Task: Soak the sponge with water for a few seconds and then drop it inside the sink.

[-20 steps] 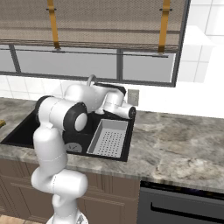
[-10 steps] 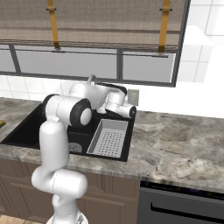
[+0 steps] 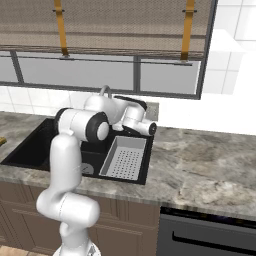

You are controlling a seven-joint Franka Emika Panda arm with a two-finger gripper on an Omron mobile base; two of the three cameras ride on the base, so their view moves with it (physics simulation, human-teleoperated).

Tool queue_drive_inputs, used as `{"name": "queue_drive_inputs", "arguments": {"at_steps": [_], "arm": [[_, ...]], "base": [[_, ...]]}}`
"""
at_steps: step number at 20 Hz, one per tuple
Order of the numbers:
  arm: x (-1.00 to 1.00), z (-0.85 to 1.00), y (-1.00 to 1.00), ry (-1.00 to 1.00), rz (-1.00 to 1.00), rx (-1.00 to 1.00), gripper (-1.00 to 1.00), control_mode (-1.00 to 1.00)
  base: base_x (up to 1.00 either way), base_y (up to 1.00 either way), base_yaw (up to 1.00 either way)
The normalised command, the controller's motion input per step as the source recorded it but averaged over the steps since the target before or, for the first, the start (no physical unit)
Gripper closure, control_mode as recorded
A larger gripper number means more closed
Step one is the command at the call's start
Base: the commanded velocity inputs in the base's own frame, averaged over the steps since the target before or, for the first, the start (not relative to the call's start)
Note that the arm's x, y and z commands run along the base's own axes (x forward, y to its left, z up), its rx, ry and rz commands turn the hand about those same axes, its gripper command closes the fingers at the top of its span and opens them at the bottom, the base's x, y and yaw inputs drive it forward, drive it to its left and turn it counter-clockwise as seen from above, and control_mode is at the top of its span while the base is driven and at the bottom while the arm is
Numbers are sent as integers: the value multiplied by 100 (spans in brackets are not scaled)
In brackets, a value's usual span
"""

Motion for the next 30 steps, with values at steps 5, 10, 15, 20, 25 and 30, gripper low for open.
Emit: {"name": "queue_drive_inputs", "arguments": {"at_steps": [5,10,15,20,25,30], "arm": [[22,-12,0,0,0,0,-100,-100],[13,-2,6,0,0,0,-100,-100],[6,0,11,0,0,0,-100,-100],[2,-1,11,0,0,0,-100,-100],[0,-3,10,0,0,0,-100,-100],[13,-12,5,0,0,0,-100,-100]], "base": [[0,0,0],[0,0,0],[0,0,0],[0,0,0],[0,0,0],[0,0,0]]}}
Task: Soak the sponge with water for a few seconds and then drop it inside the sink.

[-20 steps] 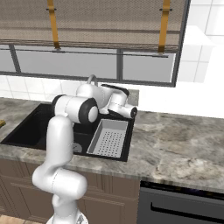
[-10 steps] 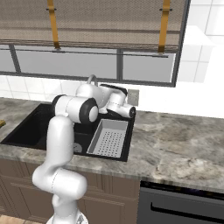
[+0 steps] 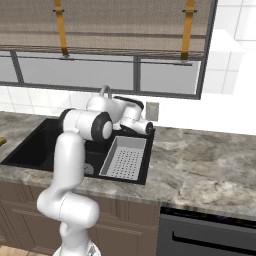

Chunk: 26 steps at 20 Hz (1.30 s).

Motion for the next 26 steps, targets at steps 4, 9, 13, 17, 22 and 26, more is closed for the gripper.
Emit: {"name": "queue_drive_inputs", "arguments": {"at_steps": [4,9,13,17,22,26], "arm": [[32,-17,0,0,0,0,-100,-100],[39,-13,0,0,0,0,-100,-100],[46,-11,0,0,0,0,-100,-100],[45,-11,0,0,0,0,-100,-100],[40,-16,0,0,0,0,-100,-100],[36,-19,0,0,0,0,-100,-100]], "base": [[0,0,0],[0,0,0],[0,0,0],[0,0,0],[0,0,0],[0,0,0]]}}
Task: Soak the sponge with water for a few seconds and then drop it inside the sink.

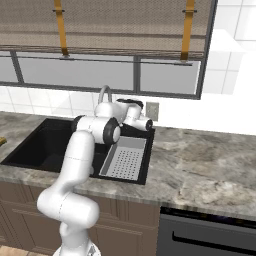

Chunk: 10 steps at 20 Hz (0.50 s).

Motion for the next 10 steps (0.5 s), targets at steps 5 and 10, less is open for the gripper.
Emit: {"name": "queue_drive_inputs", "arguments": {"at_steps": [5,10], "arm": [[27,-24,0,0,-1,0,-100,-100],[25,-21,0,0,-3,0,-100,-100]], "base": [[0,0,0],[0,0,0]]}}
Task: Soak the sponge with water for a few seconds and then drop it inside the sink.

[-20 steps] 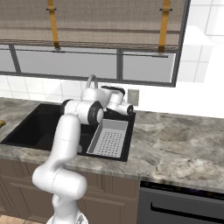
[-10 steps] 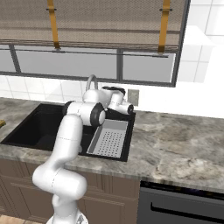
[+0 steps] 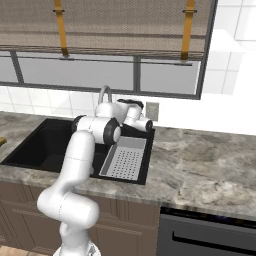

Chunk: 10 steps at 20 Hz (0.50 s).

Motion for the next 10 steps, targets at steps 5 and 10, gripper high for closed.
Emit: {"name": "queue_drive_inputs", "arguments": {"at_steps": [5,10], "arm": [[9,-26,-4,0,-13,0,-100,-100],[0,-30,-10,0,-22,0,-100,-100]], "base": [[0,0,0],[0,0,0]]}}
